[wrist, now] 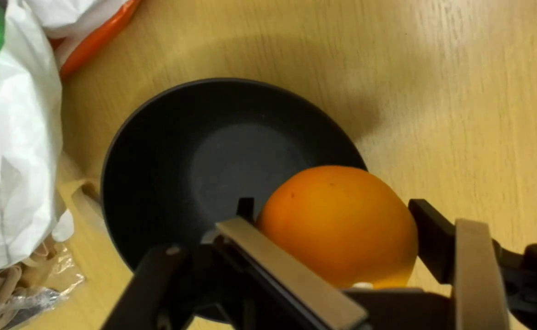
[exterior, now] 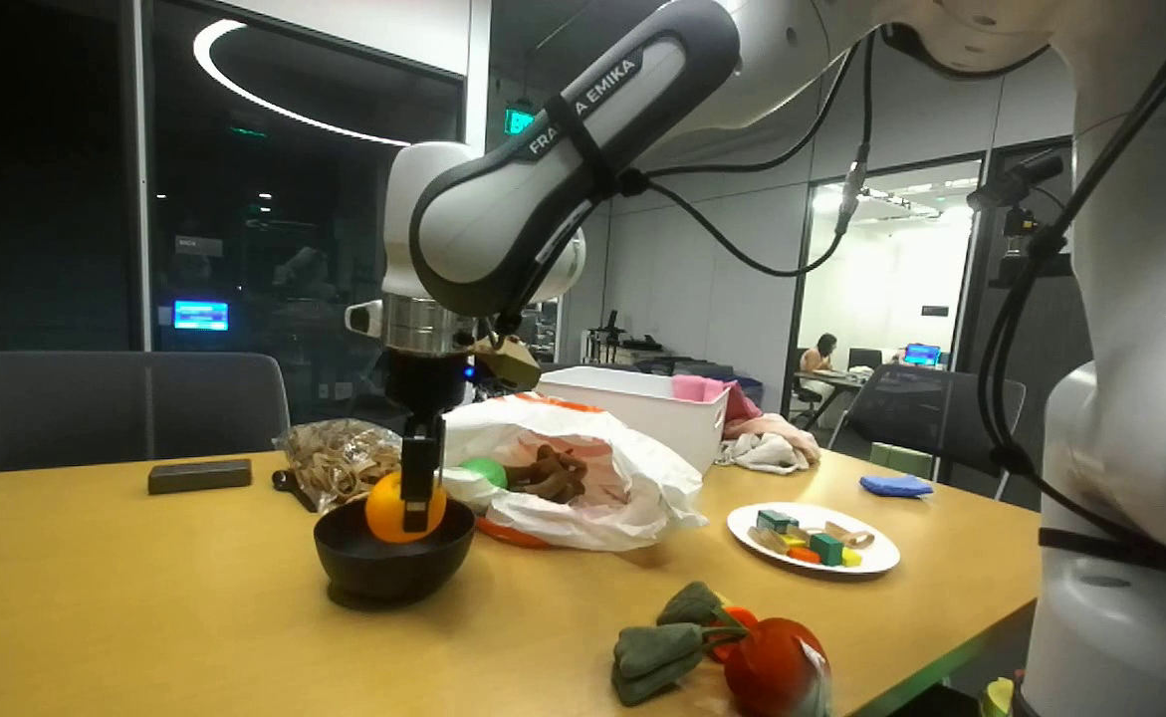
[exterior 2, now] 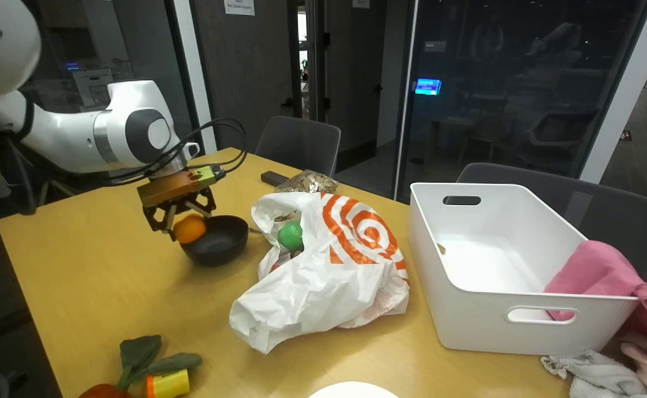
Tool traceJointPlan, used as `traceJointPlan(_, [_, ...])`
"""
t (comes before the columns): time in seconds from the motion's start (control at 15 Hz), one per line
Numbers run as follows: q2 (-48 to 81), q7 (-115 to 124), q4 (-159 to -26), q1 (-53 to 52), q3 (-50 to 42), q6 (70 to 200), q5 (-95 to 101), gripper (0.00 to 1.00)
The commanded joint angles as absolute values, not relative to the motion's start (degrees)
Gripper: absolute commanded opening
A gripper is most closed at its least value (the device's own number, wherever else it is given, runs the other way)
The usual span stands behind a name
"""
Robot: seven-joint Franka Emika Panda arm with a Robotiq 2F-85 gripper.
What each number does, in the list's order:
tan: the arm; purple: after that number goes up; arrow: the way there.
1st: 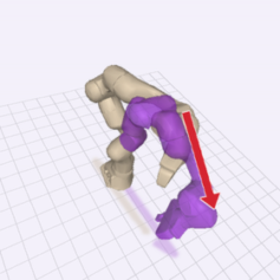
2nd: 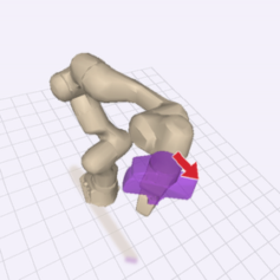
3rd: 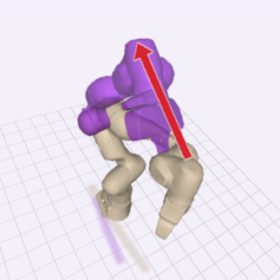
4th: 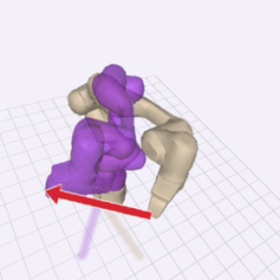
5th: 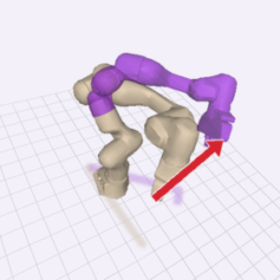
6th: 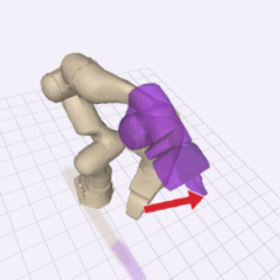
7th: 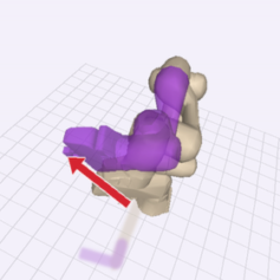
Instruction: Remove the objects from the plastic bag, place the stuffed toys on the table and place the fruits inside the black bowl
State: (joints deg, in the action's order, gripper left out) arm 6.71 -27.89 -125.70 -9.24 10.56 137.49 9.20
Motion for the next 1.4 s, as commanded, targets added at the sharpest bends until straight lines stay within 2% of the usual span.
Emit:
traceJointPlan(0.0, [9.8,-28.8,-123.3,-9.1,10.3,140.2,13.3,0.58])
traceJointPlan(0.4, [14.5,-30.4,-121.2,-8.1,10.5,141.8,14.0,0.58])
traceJointPlan(0.47, [14.9,-30.4,-121.1,-7.9,10.5,142.4,14.1,0.63])
traceJointPlan(0.53, [15.2,-30.6,-120.8,-7.8,10.7,142.5,13.6,0.96])
traceJointPlan(0.67, [15.3,-31.1,-120.4,-7.3,11.0,142.8,13.0,1.00])
traceJointPlan(1.07, [11.0,-34.0,-120.5,-5.5,12.5,145.4,5.7,0.99])
traceJointPlan(1.33, [7.7,-24.9,-119.4,-5.4,9.5,147.3,6.1,1.00])
